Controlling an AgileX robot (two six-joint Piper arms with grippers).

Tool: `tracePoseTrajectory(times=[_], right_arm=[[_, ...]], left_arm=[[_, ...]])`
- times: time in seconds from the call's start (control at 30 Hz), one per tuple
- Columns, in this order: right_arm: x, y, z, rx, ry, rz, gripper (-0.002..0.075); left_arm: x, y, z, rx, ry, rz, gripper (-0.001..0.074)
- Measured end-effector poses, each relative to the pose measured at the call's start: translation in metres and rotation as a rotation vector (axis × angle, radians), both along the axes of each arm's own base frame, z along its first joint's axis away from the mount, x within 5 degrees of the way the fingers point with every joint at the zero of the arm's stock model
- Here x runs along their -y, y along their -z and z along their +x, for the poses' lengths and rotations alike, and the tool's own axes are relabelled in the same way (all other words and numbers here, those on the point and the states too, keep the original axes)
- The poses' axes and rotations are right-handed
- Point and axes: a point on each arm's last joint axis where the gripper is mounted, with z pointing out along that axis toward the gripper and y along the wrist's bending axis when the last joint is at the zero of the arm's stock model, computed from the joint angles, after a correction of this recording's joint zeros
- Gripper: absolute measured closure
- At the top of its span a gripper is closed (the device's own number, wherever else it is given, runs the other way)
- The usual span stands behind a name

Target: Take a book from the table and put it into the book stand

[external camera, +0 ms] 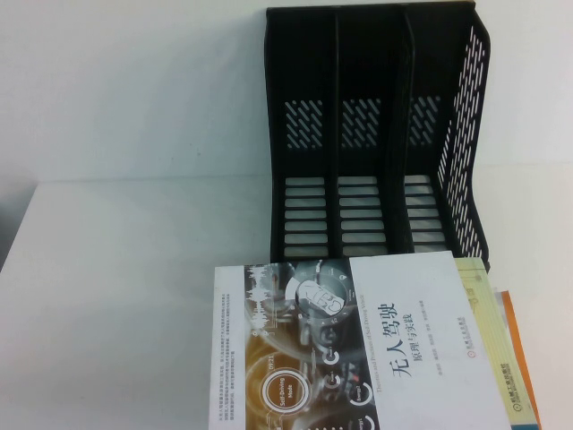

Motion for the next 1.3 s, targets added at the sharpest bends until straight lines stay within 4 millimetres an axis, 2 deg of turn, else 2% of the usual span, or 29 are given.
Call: tracePoseTrajectory(times=[0.17,0.43,0.6,0.73,0.97,1.03,1.13,1.3], right_arm=[[-0.004,-0.014,0.001,0.16,-0.046,0.006,0.0729],[-0.005,-0.017,0.001,0.184,-0.054,0.0,0.0729],[-0.007,-0.024,0.001,0.26,-0.075,0.001,0.0729],[-0.01,-0.033,-0.001,0.367,-0.106,0.009,0.0729],[-0.016,-0.06,-0.011,0.675,-0.189,0.037,0.0729],[-0.016,-0.07,-0.015,0.724,-0.191,0.055,0.0729],[-0.013,-0.102,-0.026,0.823,-0.173,0.089,0.0729],[-0.004,-0.166,-0.056,0.967,-0.081,0.046,0.0729]], left_arm=[[0.0,-0.016,-0.003,0.176,0.001,-0.008,0.0738],[0.0,-0.02,-0.005,0.22,0.001,-0.01,0.0738],[0.0,-0.025,-0.007,0.286,0.002,-0.013,0.0738],[0.0,-0.031,-0.01,0.361,0.012,-0.05,0.0738],[-0.001,-0.049,-0.022,0.59,0.079,-0.196,0.0738],[-0.001,-0.055,-0.027,0.674,0.095,-0.214,0.0738],[-0.001,-0.059,-0.029,0.692,0.12,-0.251,0.0738],[0.004,-0.098,-0.039,0.659,0.133,-0.143,0.0738]])
